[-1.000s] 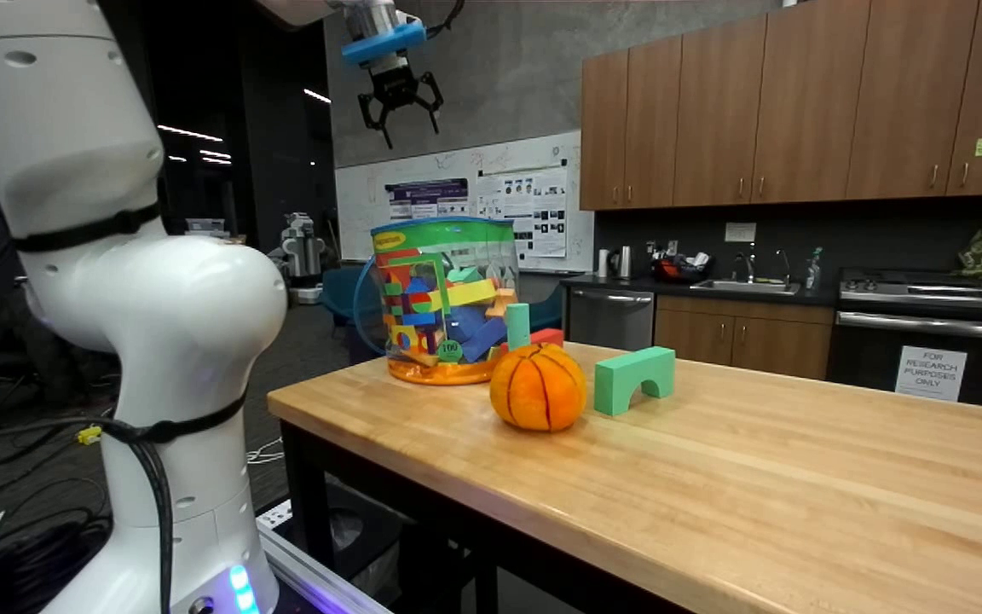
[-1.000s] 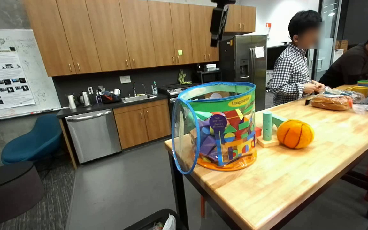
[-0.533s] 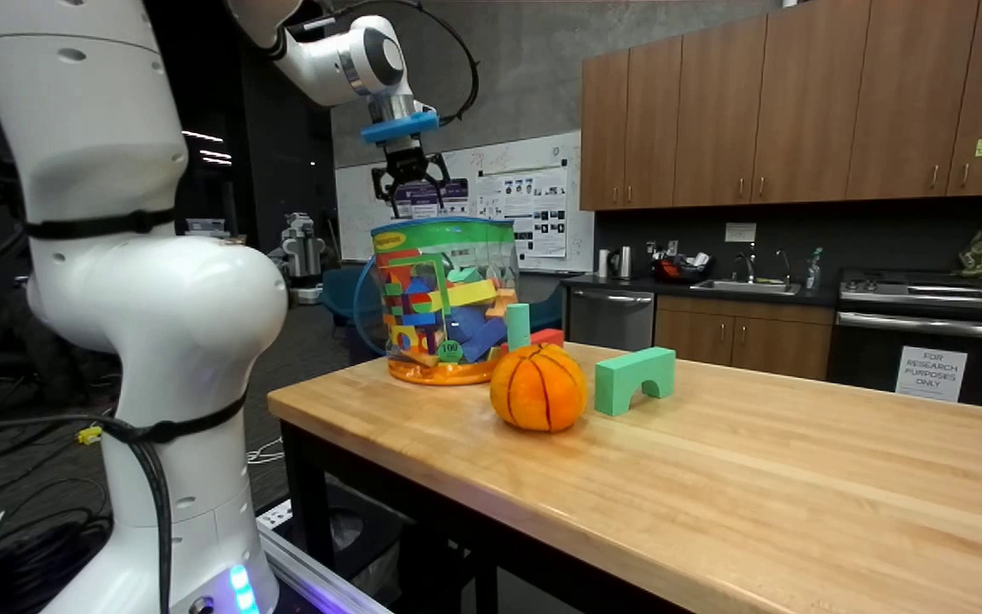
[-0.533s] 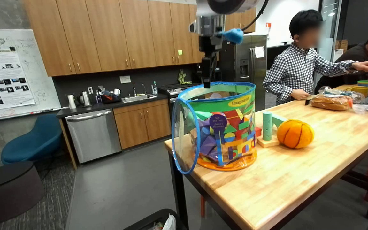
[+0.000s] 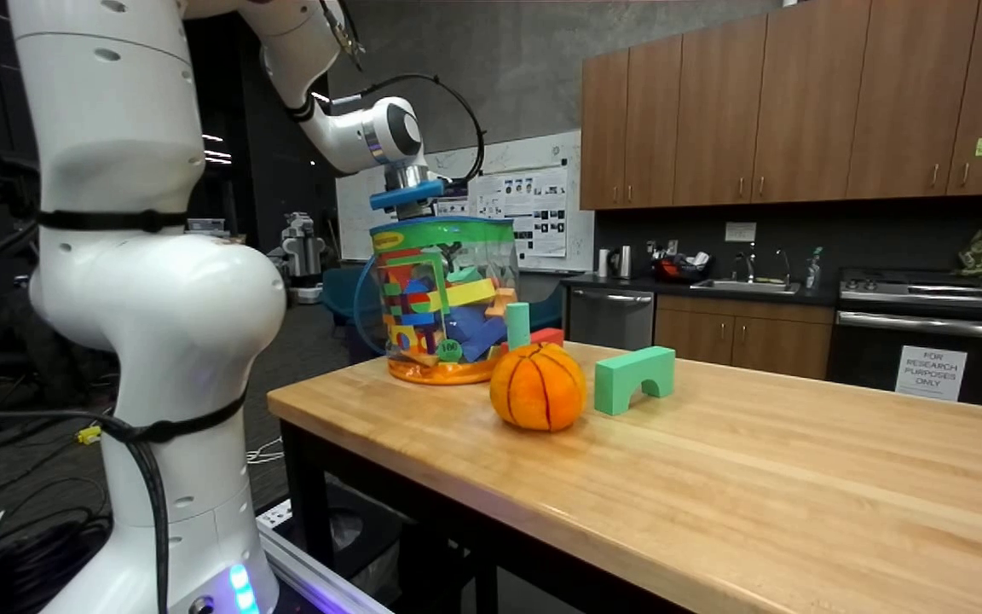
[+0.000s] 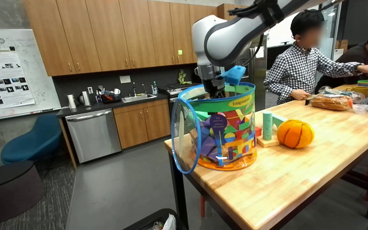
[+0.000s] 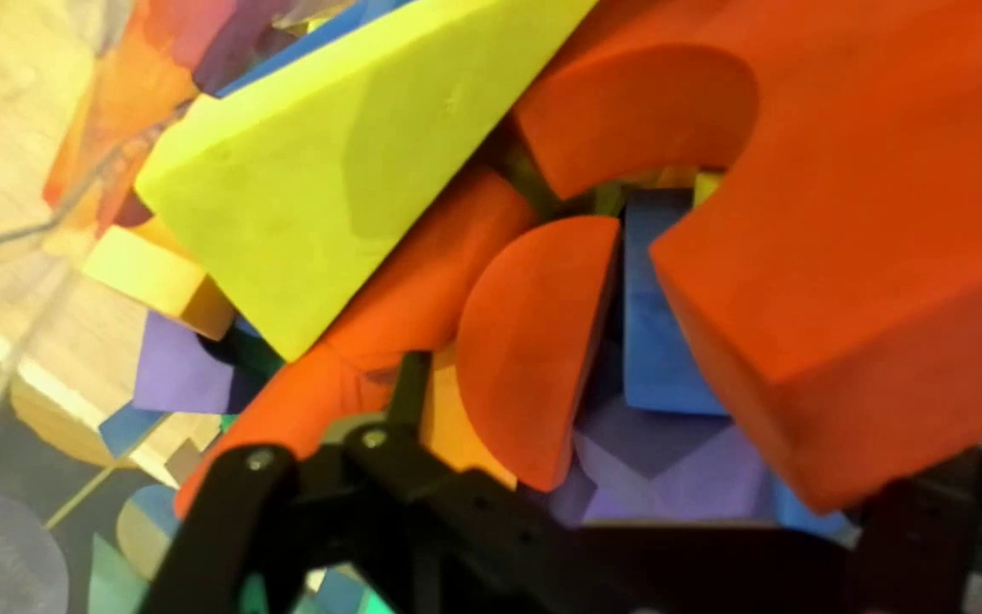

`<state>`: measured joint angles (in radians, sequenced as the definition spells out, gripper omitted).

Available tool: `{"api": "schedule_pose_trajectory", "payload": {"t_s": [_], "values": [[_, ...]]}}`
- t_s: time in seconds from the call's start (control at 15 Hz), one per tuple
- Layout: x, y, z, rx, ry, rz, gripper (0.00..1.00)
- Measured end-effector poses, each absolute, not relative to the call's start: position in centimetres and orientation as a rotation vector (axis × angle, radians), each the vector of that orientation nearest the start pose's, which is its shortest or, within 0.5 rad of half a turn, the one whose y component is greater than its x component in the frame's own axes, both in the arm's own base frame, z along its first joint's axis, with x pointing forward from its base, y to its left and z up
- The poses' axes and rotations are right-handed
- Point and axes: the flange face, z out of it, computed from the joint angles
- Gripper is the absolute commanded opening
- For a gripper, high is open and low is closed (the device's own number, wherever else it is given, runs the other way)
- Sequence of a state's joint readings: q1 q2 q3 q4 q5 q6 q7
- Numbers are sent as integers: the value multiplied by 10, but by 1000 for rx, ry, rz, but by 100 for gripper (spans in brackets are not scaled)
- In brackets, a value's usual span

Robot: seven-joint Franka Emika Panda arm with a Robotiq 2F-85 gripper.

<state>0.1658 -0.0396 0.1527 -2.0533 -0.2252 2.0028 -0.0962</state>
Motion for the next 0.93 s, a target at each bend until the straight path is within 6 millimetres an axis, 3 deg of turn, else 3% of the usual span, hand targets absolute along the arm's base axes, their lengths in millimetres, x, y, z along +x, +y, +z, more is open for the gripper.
{"api": "schedule_pose_trajectory", "payload": {"t_s": [0.53, 0.93], "values": [[517, 158, 453, -3262, -668, -39, 100], [519, 172, 434, -3086, -395, 24, 100]]}}
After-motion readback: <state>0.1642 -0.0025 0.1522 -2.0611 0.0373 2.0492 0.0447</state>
